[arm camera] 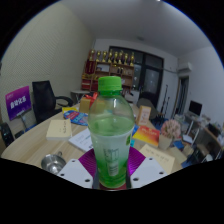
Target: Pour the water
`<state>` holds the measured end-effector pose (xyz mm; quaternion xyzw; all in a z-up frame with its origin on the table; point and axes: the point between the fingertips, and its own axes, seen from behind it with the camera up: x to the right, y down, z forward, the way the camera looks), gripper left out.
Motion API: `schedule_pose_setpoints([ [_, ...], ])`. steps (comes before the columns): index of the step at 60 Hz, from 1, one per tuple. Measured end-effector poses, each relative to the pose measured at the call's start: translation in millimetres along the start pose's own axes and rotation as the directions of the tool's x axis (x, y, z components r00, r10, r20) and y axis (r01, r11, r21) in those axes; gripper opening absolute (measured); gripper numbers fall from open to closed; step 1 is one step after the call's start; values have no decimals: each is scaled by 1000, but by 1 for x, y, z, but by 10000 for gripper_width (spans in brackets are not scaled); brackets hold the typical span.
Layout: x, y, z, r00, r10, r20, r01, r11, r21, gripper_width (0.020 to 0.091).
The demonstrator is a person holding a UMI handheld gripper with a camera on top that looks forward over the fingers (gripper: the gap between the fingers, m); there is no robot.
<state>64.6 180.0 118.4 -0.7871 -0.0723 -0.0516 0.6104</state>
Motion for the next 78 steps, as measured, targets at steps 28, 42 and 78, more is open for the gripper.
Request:
schedule_pose_setpoints([
  [28, 18, 64, 15, 990, 143, -4, -143, 989, -26, 484],
  [42, 15, 76, -46, 970, 230, 78, -207, 951, -232, 830],
  [78, 77, 35, -400, 906, 393, 156, -339, 895, -289, 835],
])
